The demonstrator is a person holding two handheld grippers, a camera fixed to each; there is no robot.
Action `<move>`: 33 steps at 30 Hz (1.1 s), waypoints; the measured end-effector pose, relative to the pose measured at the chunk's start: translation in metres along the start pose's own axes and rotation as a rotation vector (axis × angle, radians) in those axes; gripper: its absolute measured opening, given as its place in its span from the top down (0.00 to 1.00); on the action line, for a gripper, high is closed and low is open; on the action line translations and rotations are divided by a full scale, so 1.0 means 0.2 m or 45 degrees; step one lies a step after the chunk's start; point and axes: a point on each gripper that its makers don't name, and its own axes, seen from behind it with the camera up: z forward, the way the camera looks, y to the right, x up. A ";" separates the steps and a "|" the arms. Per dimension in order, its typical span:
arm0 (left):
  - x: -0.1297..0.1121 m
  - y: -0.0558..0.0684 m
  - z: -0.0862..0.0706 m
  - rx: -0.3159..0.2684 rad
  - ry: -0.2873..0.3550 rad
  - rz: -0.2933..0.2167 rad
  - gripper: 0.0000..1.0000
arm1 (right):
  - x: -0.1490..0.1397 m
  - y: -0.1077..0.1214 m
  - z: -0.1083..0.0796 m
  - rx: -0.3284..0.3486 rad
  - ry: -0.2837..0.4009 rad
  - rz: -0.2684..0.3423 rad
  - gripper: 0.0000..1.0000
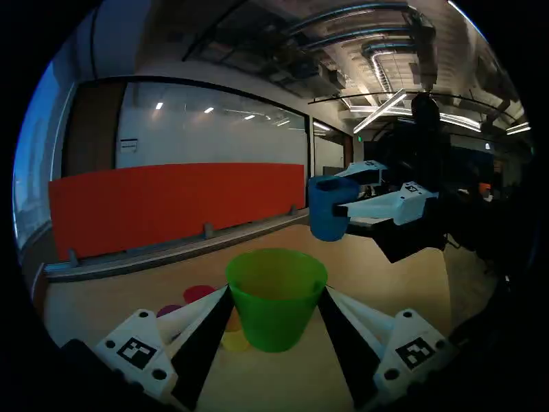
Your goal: Pour water
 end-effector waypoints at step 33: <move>0.02 0.17 0.07 -0.077 0.019 0.039 0.16 | 0.25 0.01 0.06 -0.006 0.046 -0.326 0.09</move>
